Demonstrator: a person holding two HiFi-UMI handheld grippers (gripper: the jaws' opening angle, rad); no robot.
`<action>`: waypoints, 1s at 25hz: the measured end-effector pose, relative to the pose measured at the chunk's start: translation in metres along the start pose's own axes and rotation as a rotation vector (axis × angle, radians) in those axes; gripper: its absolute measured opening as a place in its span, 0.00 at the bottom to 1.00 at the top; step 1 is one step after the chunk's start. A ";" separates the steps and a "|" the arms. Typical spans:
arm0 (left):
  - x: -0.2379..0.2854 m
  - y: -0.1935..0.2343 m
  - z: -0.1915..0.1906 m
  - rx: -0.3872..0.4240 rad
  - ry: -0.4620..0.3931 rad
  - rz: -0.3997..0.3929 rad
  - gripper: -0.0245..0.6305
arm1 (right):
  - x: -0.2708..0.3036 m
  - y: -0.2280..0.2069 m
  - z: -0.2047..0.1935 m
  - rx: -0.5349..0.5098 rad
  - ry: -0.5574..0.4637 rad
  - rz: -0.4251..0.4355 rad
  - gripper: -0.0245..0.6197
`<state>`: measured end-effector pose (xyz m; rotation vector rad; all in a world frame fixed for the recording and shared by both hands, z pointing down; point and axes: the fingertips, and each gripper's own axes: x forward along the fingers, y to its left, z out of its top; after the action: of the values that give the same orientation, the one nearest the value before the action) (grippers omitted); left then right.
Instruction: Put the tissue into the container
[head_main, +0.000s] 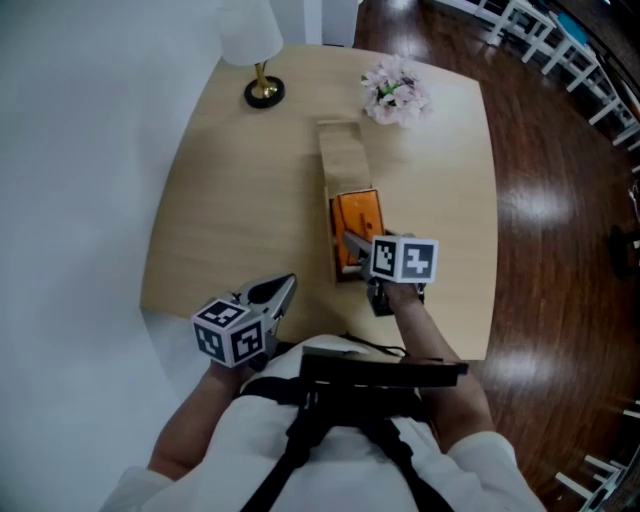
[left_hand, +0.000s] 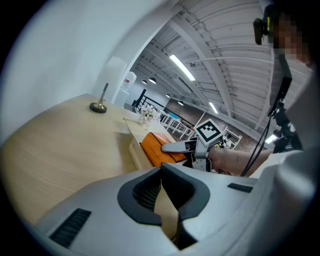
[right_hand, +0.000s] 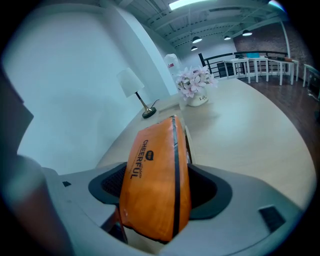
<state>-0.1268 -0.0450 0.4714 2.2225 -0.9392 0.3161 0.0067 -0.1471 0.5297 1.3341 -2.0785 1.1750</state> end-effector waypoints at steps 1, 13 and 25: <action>0.000 0.001 0.000 -0.002 -0.001 0.000 0.03 | 0.004 0.000 -0.001 0.002 0.007 0.002 0.61; -0.003 0.005 0.000 -0.006 -0.002 0.001 0.03 | 0.023 -0.003 -0.013 -0.030 0.081 -0.042 0.61; -0.002 -0.001 0.002 0.003 0.004 -0.011 0.03 | 0.020 0.004 -0.015 -0.002 0.101 0.017 0.64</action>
<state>-0.1279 -0.0445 0.4690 2.2286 -0.9249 0.3170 -0.0075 -0.1447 0.5501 1.2318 -2.0231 1.2211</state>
